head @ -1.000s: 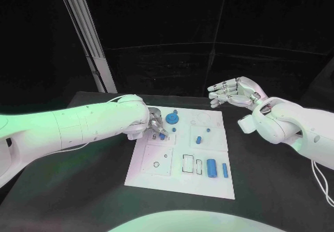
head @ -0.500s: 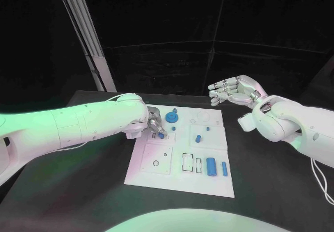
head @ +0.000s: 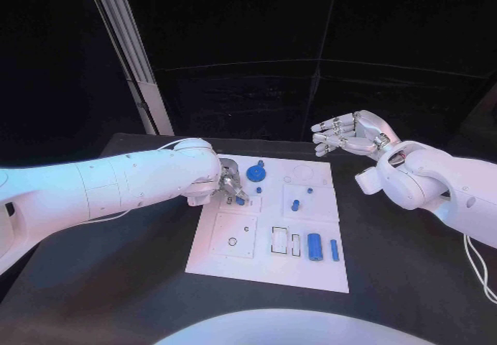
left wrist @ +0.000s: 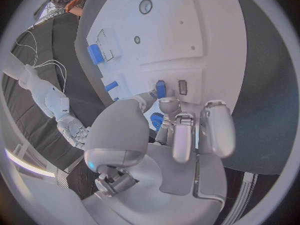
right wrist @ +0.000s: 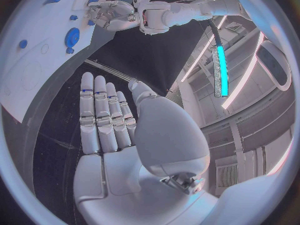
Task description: Assemble the parts on the task board
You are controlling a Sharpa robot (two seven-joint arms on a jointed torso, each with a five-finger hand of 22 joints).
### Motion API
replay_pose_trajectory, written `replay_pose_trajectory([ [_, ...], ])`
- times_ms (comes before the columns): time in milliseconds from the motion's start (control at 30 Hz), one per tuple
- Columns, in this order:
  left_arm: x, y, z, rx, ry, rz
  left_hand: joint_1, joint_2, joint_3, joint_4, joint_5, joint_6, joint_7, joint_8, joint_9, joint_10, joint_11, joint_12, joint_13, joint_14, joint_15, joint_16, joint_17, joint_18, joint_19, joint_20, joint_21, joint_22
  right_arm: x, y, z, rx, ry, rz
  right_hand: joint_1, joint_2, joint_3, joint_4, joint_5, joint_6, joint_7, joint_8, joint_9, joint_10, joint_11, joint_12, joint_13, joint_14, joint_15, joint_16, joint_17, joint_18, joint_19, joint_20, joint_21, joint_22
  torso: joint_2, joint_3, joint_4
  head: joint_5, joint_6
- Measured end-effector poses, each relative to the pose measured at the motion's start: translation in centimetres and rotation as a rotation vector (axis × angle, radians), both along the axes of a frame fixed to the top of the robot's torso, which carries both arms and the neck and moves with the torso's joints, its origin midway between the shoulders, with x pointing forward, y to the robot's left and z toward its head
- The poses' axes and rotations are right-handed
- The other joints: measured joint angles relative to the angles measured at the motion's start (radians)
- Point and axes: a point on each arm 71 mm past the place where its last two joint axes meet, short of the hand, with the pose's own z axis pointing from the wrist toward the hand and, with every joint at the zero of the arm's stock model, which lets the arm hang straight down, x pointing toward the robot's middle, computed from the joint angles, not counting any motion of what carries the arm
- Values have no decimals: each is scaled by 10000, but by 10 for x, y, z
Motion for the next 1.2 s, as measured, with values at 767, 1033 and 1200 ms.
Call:
replay_pose_trajectory([
  [767,3,-1,0,64,33,-28,-649,-435,261,-656,-27,271,-159,75,50,76,-72,116,109,0,-73,0,0,1,61,-60,39,97,0,0,0,2,-10,2,1,0,26,-26,0,0,0,0,0,-37,36,-42,0,-37,37,0,-21,0,0,0,-44,-21,-4,6,-7,-9,-20],
  [1033,4,-2,-1,126,87,-48,-808,-400,-116,-441,-22,358,-175,77,47,94,-91,174,177,0,-73,0,0,0,60,-60,39,112,0,1,0,7,-10,15,1,-1,26,-26,0,-35,36,0,0,-75,71,-42,1,-104,31,-34,-37,0,-37,37,-90,-38,-7,7,-7,1,-20],
  [1200,5,-2,-1,162,120,-67,-854,-353,-260,-348,-20,381,-188,117,62,94,-91,232,233,0,-72,0,0,0,60,-60,39,123,0,1,0,5,-9,11,1,-1,60,-60,0,-38,34,0,0,-147,71,-86,1,-146,70,-34,-52,0,-37,37,-133,-61,-7,6,-8,4,-17],
])
